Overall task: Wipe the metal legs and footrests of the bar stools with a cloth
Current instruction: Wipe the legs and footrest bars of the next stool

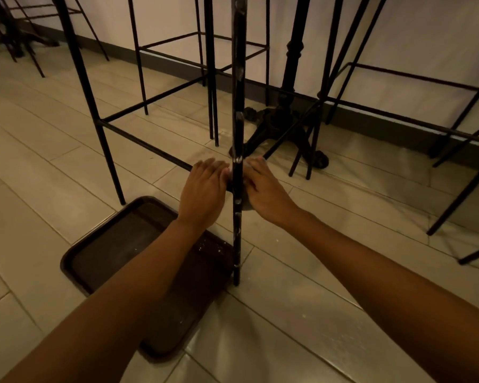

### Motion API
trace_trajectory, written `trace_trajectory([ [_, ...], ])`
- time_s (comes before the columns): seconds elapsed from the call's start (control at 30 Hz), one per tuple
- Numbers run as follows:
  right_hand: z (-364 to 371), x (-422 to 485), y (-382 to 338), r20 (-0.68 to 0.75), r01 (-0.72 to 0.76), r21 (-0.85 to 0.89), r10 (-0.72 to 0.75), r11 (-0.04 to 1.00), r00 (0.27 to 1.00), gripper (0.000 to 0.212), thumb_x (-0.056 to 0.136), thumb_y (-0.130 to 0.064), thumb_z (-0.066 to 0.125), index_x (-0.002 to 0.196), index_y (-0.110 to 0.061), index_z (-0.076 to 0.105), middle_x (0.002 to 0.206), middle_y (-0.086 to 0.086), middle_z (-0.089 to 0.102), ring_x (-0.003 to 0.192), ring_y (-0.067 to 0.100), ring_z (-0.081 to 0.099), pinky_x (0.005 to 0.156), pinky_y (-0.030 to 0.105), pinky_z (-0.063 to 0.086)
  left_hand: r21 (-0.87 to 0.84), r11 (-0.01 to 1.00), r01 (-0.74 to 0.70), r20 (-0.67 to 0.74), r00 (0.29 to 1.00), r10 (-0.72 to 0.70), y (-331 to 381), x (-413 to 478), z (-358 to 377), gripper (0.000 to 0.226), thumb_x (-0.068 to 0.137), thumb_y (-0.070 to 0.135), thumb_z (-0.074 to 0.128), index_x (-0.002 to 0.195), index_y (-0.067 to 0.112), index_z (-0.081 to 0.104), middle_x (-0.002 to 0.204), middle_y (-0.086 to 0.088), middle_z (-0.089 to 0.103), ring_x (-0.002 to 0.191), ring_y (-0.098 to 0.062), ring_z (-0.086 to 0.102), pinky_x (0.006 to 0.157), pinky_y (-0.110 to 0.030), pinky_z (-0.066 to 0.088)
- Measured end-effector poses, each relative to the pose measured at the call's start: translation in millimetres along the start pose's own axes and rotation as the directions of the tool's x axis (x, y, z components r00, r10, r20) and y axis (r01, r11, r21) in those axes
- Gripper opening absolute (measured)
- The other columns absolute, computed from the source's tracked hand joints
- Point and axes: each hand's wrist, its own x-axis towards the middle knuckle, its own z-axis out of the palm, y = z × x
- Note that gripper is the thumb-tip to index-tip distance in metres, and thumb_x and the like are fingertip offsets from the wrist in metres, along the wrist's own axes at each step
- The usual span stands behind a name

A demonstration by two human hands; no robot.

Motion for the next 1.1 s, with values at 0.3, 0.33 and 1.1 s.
trace_trajectory([
  [0.3,-3.9,1.8,-19.0,-0.073,-0.197,0.105,0.205,0.975,0.976,0.029,0.093,-0.005,0.040,0.115,-0.012,0.057,0.141,0.012,0.039,0.137,0.030,0.027,0.113,0.046,0.027,-0.016,0.999,0.034,-0.004,0.999,-0.034,-0.5,-0.7,-0.4,0.052,0.096,0.024,0.020,0.096,0.001,0.066,0.094,-0.018,0.069,0.095,-0.032,0.063,0.099,-0.043,0.042],
  [0.33,-2.1,-1.8,-20.8,-0.083,-0.184,0.107,0.193,0.977,0.978,0.029,0.092,-0.005,0.041,0.116,-0.012,0.057,0.140,0.012,0.041,0.136,0.031,0.029,0.112,0.047,0.028,-0.003,1.000,0.027,-0.002,1.000,-0.027,0.0,-1.6,-3.0,0.048,0.095,0.021,0.024,0.093,0.001,0.066,0.090,-0.019,0.070,0.091,-0.034,0.064,0.095,-0.044,0.046],
  [1.1,-20.5,-17.7,-36.2,0.003,-0.042,0.030,0.042,0.999,0.999,0.030,0.094,-0.005,0.041,0.120,-0.008,0.057,0.120,0.011,0.053,0.119,0.023,0.045,0.105,0.028,0.031,-0.064,0.996,0.063,0.070,0.996,-0.059,-0.9,0.7,5.1,0.073,0.090,0.037,-0.004,0.133,0.006,0.045,0.136,-0.015,0.050,0.137,-0.029,0.033,0.117,-0.038,0.014],
])
